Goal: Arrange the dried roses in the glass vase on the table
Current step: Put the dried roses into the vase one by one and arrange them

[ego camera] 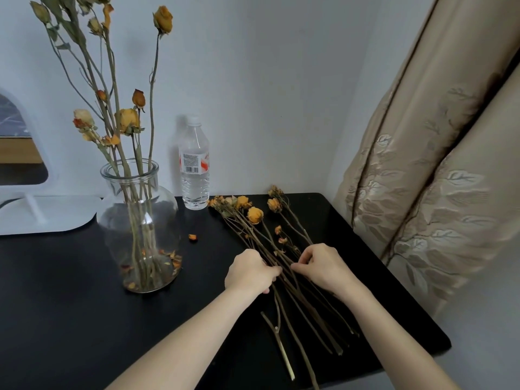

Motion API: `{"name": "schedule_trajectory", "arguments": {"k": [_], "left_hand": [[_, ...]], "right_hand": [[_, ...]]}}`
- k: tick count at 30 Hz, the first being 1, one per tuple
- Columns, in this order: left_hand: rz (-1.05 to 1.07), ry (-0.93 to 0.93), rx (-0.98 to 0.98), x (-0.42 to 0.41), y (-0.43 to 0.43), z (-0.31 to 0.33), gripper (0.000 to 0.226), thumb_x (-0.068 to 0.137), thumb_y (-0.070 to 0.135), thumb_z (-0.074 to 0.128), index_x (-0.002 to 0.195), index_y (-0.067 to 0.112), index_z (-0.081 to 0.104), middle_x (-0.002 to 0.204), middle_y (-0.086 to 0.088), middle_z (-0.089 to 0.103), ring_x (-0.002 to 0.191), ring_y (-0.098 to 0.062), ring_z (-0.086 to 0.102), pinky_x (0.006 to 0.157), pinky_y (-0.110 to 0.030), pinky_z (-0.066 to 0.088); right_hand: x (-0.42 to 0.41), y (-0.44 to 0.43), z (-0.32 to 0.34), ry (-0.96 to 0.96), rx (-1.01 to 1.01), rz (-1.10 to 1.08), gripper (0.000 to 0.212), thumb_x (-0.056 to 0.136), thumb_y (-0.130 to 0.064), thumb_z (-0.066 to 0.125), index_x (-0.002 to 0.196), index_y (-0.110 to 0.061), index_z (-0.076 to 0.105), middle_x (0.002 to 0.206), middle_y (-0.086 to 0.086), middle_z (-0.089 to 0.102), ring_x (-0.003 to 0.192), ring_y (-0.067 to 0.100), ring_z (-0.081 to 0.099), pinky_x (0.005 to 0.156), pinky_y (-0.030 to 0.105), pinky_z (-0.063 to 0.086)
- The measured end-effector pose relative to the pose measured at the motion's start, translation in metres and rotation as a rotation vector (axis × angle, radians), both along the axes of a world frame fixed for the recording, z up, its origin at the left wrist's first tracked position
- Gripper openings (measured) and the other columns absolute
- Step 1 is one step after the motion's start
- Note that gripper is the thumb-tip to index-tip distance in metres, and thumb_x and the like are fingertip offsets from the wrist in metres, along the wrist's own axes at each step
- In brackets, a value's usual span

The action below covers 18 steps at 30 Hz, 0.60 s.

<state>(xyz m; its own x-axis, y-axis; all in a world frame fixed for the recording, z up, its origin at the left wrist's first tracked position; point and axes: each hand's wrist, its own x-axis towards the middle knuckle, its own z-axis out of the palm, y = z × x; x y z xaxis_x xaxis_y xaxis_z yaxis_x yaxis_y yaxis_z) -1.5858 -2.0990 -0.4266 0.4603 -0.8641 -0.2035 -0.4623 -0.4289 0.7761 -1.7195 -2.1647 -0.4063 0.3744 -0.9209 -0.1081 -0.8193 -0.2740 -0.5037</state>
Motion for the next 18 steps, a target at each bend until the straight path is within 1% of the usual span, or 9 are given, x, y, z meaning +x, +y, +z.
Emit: {"name": "schedule_trajectory", "arguments": {"k": [2,4,6,9,13,16,18], "left_hand": [[0.02,0.032,0.017,-0.002,-0.002,-0.001,0.022,0.078,0.032,0.066,0.083,0.01,0.069,0.063,0.001,0.067,0.041,-0.007,0.057,0.062,-0.026,0.055],[0.04,0.07,0.028,-0.003,-0.004,-0.001,0.018,0.076,0.026,0.066,0.083,0.01,0.068,0.059,0.001,0.064,0.041,-0.008,0.057,0.063,-0.027,0.055],[0.068,0.108,0.036,-0.005,-0.006,-0.002,0.016,0.075,0.023,0.065,0.083,0.009,0.067,0.055,0.001,0.062,0.041,-0.009,0.057,0.062,-0.028,0.054],[0.113,0.174,0.026,-0.007,-0.007,-0.003,0.015,0.074,0.021,0.065,0.078,0.007,0.066,0.049,0.002,0.059,0.039,-0.009,0.055,0.055,-0.025,0.05],[0.154,0.274,-0.004,-0.007,-0.005,-0.002,0.012,0.071,0.015,0.065,0.061,0.008,0.063,0.034,0.006,0.05,0.032,-0.007,0.05,0.043,-0.018,0.038],[0.164,0.329,-0.051,-0.006,-0.003,0.005,0.015,0.071,0.012,0.064,0.058,0.008,0.06,0.033,0.007,0.047,0.027,-0.005,0.045,0.034,-0.014,0.031],[0.149,0.347,-0.084,-0.005,-0.001,0.011,0.012,0.073,0.011,0.064,0.063,0.005,0.065,0.039,0.004,0.048,0.027,-0.004,0.044,0.033,-0.014,0.032]], "right_hand": [[-0.001,0.001,-0.001,-0.01,0.018,0.006,0.016,0.084,-0.035,0.067,0.085,-0.02,0.065,0.074,-0.007,0.057,0.069,0.005,0.055,0.064,0.022,0.048],[-0.001,0.002,-0.001,-0.014,0.031,0.013,0.016,0.083,-0.036,0.067,0.082,-0.02,0.066,0.072,-0.008,0.057,0.066,0.004,0.054,0.059,0.018,0.043],[-0.001,0.003,0.0,-0.013,0.039,0.025,0.018,0.081,-0.037,0.069,0.078,-0.02,0.066,0.071,-0.007,0.058,0.067,0.004,0.055,0.058,0.018,0.043],[0.001,0.005,0.0,-0.005,0.049,0.041,0.016,0.08,-0.036,0.07,0.078,-0.02,0.068,0.074,-0.007,0.059,0.072,0.005,0.057,0.063,0.02,0.046],[0.004,0.006,0.0,-0.001,0.054,0.047,0.015,0.082,-0.032,0.069,0.084,-0.018,0.069,0.081,-0.005,0.062,0.078,0.007,0.059,0.068,0.022,0.049],[0.004,0.006,0.004,-0.046,0.068,0.042,0.013,0.083,-0.031,0.068,0.081,-0.018,0.068,0.078,-0.006,0.061,0.073,0.005,0.058,0.061,0.017,0.045],[0.003,0.006,0.008,-0.088,0.077,0.032,0.013,0.083,-0.031,0.067,0.078,-0.019,0.068,0.076,-0.006,0.061,0.071,0.005,0.057,0.057,0.015,0.042]]}}
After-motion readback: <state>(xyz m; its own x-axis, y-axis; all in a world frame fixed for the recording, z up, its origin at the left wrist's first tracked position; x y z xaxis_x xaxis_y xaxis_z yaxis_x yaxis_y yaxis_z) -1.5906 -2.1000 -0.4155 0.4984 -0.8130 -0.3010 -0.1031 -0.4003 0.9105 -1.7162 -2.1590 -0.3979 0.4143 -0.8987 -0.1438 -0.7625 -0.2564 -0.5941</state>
